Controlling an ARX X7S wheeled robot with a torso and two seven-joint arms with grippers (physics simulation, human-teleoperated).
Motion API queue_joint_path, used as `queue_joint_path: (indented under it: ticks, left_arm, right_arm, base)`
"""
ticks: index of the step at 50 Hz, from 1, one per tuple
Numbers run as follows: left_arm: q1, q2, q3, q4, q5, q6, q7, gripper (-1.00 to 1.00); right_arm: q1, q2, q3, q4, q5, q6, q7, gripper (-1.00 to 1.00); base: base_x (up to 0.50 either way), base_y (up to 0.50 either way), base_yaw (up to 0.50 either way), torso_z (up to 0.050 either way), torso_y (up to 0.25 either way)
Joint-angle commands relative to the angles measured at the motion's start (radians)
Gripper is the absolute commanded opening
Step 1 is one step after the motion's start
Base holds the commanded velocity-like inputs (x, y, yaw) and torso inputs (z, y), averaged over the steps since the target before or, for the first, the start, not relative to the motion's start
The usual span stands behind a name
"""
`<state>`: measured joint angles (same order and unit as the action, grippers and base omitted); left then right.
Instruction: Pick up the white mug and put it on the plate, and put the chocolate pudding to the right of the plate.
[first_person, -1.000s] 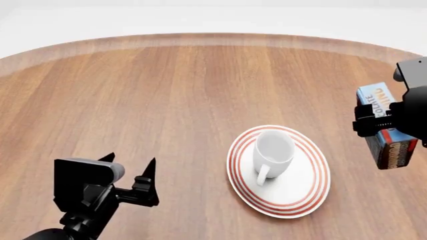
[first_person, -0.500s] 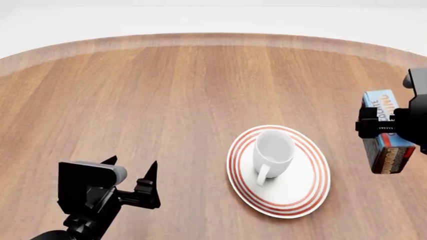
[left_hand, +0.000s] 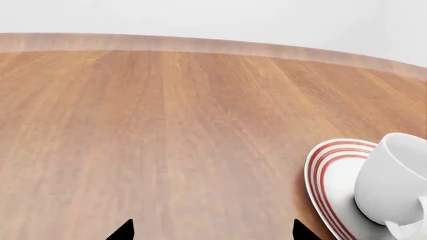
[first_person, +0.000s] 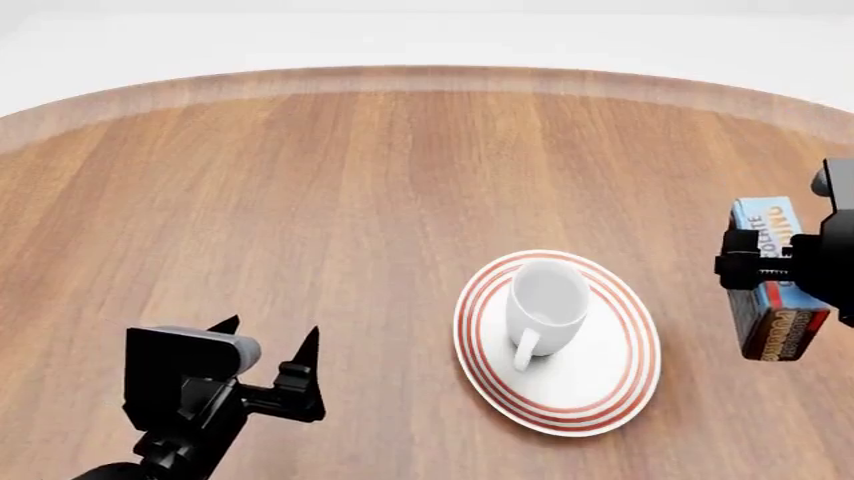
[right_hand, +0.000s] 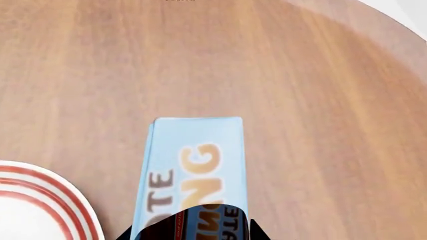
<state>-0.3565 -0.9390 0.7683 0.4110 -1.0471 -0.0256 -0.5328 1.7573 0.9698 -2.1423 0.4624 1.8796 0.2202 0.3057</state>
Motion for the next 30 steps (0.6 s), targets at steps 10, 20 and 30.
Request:
queue_joint_path:
  ticks: [10,20,30]
  left_arm:
    - [0.001,0.028,-0.024,0.007,0.016,-0.014,0.023,1.00]
    - [0.003,0.039,-0.019,-0.006,0.022,-0.014,0.030,1.00]
    - [0.004,0.041,-0.018,-0.005,0.024,-0.015,0.028,1.00]
  right_arm:
    - [-0.078,-0.004,0.044,0.030,-0.018,-0.051,-0.047,-1.00]
    - [-0.144,-0.036,0.048,0.077,-0.007,-0.081,-0.072,-1.00]
    - [-0.186,-0.051,0.057,0.101,0.005,-0.100,-0.092,-1.00]
  base:
    - [0.00,0.00,0.00,0.000,0.000]
    - [0.00,0.00,0.00,0.000,0.000]
    - [0.00,0.00,0.00,0.000,0.000]
